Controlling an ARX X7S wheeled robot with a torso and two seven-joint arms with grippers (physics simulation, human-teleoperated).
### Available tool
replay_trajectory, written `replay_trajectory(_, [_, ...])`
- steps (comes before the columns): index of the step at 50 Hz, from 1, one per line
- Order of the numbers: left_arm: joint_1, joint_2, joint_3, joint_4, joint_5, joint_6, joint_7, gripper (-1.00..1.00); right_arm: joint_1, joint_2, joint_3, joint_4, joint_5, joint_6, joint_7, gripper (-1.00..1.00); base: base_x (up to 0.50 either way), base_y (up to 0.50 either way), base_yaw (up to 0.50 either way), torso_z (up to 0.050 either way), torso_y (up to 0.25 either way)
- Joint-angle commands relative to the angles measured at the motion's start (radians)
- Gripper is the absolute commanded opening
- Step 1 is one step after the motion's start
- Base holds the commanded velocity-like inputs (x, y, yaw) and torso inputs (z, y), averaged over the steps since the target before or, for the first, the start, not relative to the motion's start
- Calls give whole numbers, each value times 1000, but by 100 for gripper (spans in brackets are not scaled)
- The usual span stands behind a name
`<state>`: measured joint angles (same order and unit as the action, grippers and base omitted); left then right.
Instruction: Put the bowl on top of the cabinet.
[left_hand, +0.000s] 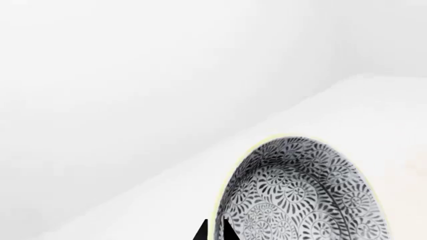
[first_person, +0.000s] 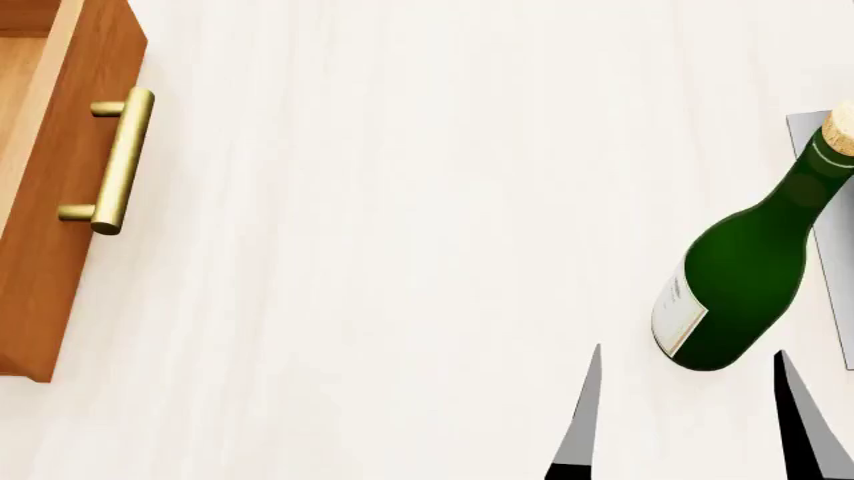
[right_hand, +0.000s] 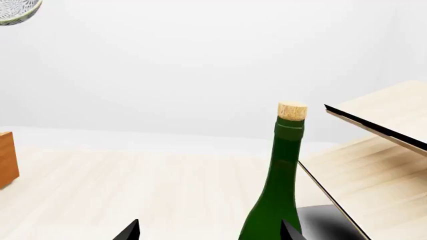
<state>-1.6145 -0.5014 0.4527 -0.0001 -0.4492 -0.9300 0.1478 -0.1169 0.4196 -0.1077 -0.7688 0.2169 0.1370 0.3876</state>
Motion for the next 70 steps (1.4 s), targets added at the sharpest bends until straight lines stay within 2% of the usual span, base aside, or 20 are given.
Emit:
replay_trajectory(1, [-99,60,-173,-227,33,-4,-86,-100,3,-17,17,8,-19,6,-20,100,0,0,0,0,0])
replay_trajectory(4, [-108,59,-182,-284,51,20,-104,-100,3,-17,17,11,-17,5,-20,100,0,0,0,0,0])
replay_trajectory(13, [-177,60,-325,-491,40,74,-182,-100,4,-16,8,17,-24,4,-18,100,0,0,0,0,0])
replay_trajectory(23, [-210,30,-463,-536,6,52,-282,-100,2,-12,6,14,-24,5,-15,100,0,0,0,0,0])
replay_trajectory(36, [-190,-32,-587,-654,31,106,-421,-100,14,-9,-3,10,-24,20,-11,100,0,0,0,0,0])
replay_trajectory(46, [-187,-53,-625,-653,23,105,-449,-100,22,-4,-5,3,-23,33,-8,100,0,0,0,0,0])
replay_trajectory(70, [-189,-74,-636,-625,17,84,-463,-100,21,1,-14,4,-26,31,-2,100,0,0,0,-9,225])
